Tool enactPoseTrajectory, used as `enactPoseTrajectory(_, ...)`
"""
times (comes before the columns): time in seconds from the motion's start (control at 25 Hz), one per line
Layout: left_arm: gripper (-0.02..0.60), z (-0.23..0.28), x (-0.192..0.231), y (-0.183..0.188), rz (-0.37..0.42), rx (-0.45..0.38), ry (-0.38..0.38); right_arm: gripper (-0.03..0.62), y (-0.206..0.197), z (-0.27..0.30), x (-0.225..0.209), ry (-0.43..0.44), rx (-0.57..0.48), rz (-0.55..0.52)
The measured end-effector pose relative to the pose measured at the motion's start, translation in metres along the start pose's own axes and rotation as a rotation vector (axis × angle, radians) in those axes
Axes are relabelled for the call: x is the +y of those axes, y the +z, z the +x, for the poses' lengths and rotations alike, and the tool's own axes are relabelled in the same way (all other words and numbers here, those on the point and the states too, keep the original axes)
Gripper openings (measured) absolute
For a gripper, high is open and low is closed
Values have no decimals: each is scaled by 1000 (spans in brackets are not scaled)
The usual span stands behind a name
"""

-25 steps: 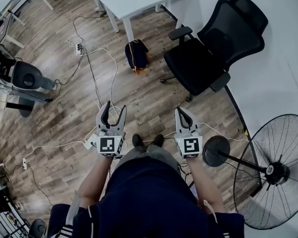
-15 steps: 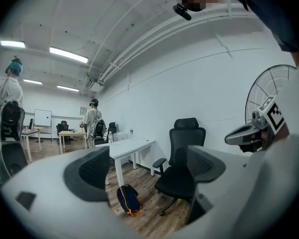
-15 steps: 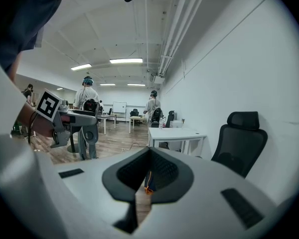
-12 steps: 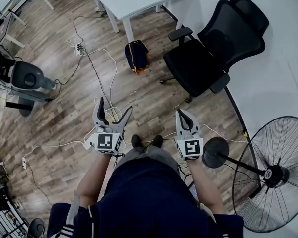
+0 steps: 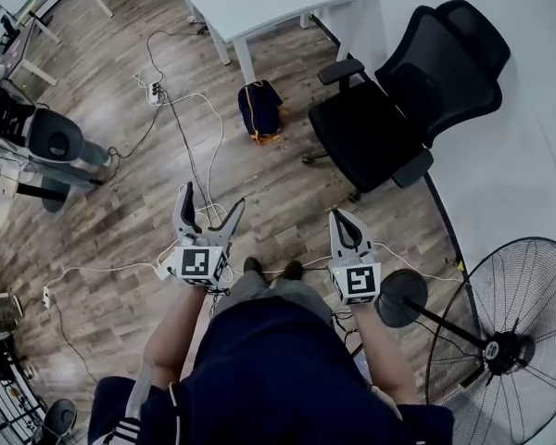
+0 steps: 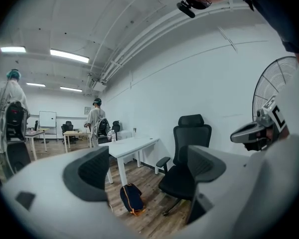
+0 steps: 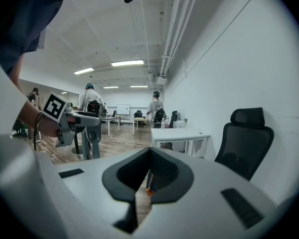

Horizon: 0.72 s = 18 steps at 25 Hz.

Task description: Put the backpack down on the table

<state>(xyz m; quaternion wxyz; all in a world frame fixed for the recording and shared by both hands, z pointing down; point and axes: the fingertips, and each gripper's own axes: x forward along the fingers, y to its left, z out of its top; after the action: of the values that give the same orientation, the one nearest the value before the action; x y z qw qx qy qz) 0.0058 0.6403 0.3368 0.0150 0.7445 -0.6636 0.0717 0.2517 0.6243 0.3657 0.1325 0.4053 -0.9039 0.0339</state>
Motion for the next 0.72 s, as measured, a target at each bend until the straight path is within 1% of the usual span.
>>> enactPoseTrajectory(0.24, 486, 30, 2, 1, 3, -1, 8, -3, -4, 18, -19, 18, 6, 1)
enactPoseTrajectory(0.36, 486, 59, 14, 0, 10, -10, 6, -3, -2, 37, -29, 16, 4, -1)
enactPoseTrajectory(0.52, 485, 108, 45, -6, 10, -24, 6, -3, 0, 80, -39, 16, 1, 0)
enactPoseTrajectory(0.64, 485, 158, 70, -15, 4, -35, -16, -3, 5, 127, -50, 8, -8, -6)
enactPoseTrajectory(0.72, 485, 192, 89, -22, 1, -42, -33, -3, 14, 163, -55, 6, -34, -20)
